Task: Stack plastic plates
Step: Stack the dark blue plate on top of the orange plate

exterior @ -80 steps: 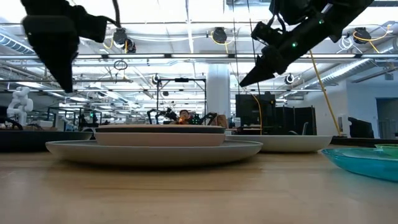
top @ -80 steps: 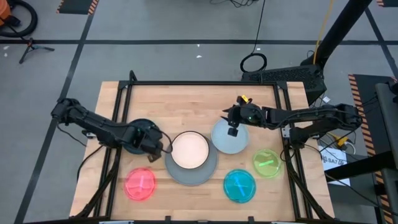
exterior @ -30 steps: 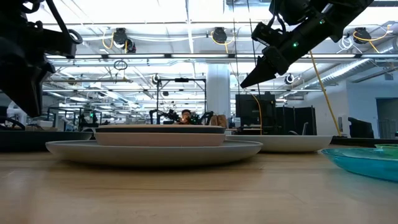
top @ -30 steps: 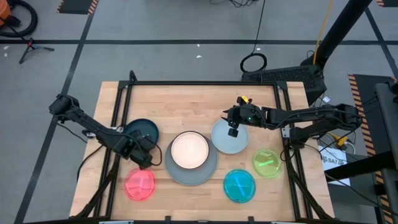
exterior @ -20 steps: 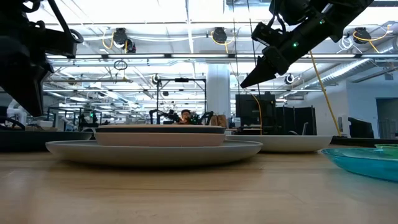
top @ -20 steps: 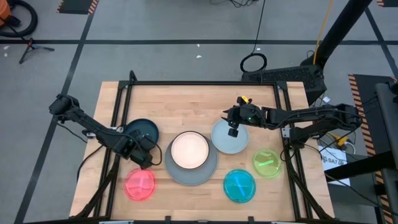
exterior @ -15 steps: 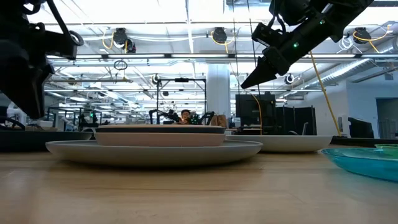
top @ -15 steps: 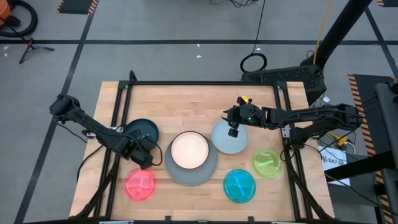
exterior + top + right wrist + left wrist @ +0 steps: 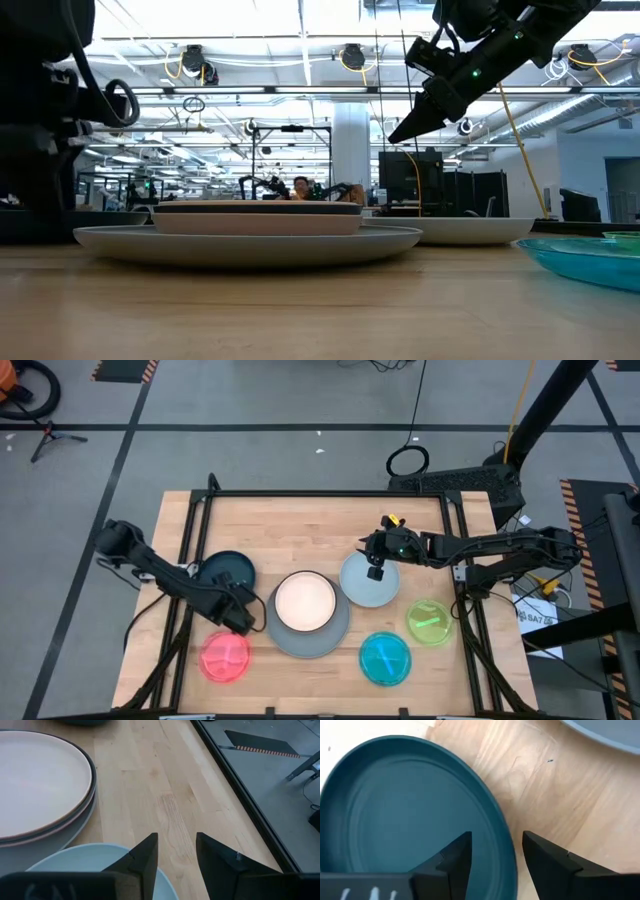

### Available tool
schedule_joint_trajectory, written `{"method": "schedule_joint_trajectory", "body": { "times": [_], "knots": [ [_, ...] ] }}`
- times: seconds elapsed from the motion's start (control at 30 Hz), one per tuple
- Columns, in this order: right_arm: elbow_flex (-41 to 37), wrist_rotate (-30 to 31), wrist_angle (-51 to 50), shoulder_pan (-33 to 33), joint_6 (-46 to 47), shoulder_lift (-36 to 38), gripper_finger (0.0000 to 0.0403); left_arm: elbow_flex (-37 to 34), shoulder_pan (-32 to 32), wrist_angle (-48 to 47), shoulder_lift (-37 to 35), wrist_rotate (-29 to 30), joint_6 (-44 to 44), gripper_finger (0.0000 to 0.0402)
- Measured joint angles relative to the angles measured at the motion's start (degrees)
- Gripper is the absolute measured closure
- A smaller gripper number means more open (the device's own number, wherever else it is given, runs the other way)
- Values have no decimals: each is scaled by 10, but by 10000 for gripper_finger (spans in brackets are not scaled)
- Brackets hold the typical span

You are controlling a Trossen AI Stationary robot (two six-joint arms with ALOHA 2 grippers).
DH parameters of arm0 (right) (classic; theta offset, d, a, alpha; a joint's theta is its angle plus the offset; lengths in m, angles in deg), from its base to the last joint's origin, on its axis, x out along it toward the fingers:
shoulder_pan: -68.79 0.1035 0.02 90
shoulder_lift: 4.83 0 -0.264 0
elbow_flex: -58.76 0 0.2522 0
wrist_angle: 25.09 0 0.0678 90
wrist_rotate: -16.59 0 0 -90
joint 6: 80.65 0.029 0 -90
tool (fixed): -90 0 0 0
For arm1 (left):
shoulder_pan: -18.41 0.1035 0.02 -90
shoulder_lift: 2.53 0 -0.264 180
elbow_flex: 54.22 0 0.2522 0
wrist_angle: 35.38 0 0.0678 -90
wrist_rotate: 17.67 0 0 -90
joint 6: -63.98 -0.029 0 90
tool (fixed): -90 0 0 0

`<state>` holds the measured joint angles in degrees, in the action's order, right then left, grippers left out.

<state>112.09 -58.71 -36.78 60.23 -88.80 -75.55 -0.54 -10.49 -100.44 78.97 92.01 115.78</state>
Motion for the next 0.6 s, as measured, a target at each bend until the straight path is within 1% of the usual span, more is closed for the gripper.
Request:
{"method": "schedule_joint_trajectory", "body": {
  "times": [0.2,0.43,0.5,0.6],
  "knots": [
    [0,0,-2,0,0,0,277,0,0,7,18,0,13,220],
    [0,0,-2,0,0,0,277,0,0,8,19,13,22,221],
    [0,1,-2,0,0,0,277,0,0,8,19,13,23,229],
    [0,1,-2,0,0,0,277,0,0,8,19,14,23,255]
  ]
}}
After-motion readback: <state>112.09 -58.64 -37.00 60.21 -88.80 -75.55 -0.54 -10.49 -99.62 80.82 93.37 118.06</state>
